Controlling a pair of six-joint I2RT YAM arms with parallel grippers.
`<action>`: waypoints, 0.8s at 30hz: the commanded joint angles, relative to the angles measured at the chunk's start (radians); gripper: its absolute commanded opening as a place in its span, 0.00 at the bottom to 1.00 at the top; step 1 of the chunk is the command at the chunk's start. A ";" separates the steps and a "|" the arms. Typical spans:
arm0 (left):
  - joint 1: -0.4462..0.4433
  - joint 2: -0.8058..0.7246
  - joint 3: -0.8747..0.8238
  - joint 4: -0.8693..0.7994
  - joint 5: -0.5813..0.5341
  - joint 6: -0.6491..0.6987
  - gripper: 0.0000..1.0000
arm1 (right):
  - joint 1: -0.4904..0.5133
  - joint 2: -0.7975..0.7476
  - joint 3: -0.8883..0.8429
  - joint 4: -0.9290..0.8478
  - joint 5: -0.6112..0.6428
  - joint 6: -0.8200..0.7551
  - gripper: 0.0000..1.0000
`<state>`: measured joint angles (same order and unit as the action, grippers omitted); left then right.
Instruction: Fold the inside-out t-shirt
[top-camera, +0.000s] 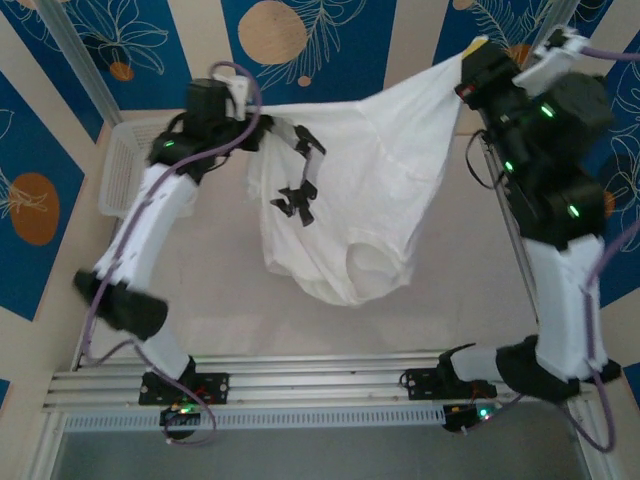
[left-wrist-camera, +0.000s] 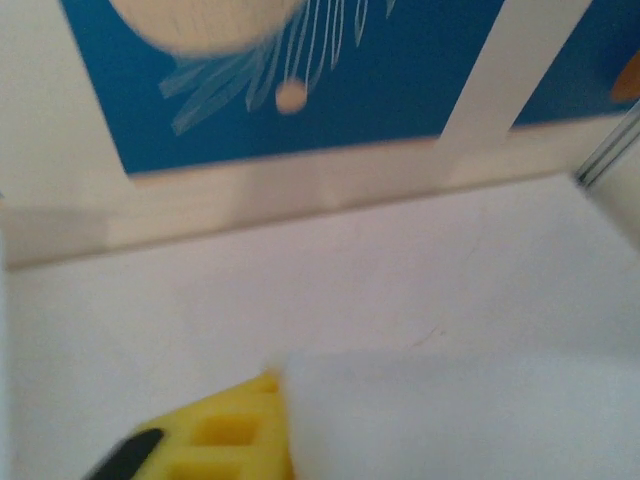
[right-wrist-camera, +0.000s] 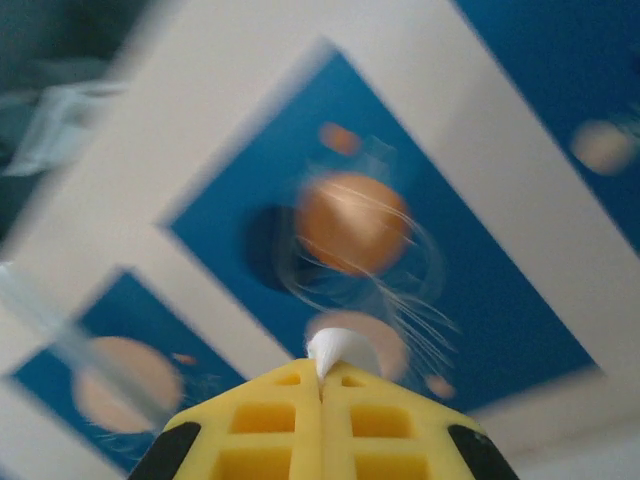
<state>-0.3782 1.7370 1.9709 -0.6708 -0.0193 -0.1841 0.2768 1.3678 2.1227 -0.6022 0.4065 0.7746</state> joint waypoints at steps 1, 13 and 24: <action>0.014 0.172 -0.009 0.028 0.081 -0.031 0.46 | -0.168 0.204 -0.132 -0.265 -0.125 0.216 0.00; -0.054 -0.113 -0.493 0.127 0.296 -0.042 0.70 | -0.323 0.373 -0.385 -0.095 -0.362 -0.138 0.71; -0.109 -0.667 -1.109 0.234 0.222 -0.238 0.70 | 0.272 -0.056 -1.007 0.103 -0.459 -0.579 0.65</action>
<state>-0.4908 1.2037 0.9127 -0.4728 0.2207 -0.3645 0.3981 1.2797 1.2446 -0.4831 -0.0933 0.3584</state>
